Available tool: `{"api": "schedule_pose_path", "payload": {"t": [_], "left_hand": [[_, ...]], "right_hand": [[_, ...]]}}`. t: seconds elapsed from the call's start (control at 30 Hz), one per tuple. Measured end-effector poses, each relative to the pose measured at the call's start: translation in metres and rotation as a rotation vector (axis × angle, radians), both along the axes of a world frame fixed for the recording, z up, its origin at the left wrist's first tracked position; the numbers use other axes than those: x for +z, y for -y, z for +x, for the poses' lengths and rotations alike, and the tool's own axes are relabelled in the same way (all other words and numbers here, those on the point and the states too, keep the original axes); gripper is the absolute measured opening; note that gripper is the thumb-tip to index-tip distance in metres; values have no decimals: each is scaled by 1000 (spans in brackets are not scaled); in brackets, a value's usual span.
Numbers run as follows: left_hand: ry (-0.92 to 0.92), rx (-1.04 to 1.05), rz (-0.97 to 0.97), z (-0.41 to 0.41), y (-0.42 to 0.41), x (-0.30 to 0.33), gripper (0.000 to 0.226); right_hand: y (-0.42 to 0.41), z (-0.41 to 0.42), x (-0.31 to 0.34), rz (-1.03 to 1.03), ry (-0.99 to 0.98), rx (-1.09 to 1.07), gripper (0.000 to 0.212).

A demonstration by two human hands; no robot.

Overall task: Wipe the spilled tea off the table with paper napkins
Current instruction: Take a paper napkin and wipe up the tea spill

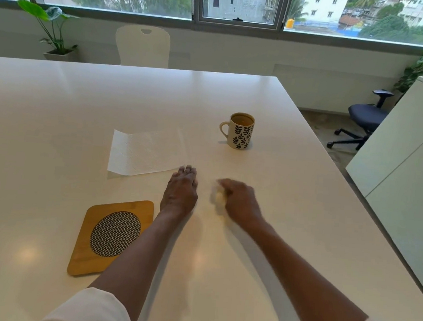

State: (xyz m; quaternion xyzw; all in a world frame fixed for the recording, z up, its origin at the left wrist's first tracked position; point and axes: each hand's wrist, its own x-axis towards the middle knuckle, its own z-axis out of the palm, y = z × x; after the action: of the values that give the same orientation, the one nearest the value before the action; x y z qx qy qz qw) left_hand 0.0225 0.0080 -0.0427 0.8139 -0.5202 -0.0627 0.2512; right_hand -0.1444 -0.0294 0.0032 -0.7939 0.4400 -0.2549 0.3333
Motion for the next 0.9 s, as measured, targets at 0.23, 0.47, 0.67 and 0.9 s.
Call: {"api": "schedule_pose_path", "payload": {"t": [0.23, 0.47, 0.67, 0.9], "left_hand": [[11, 8, -20, 0, 0, -1, 46], [9, 4, -18, 0, 1, -1, 47], [7, -4, -18, 2, 1, -2, 47], [7, -7, -15, 2, 0, -1, 47]], "right_hand": [[69, -32, 22, 51, 130, -207, 20], [87, -14, 13, -176, -215, -227, 23], [70, 19, 6, -226, -339, 36, 26], [27, -3, 0, -344, -311, 328, 19]]}}
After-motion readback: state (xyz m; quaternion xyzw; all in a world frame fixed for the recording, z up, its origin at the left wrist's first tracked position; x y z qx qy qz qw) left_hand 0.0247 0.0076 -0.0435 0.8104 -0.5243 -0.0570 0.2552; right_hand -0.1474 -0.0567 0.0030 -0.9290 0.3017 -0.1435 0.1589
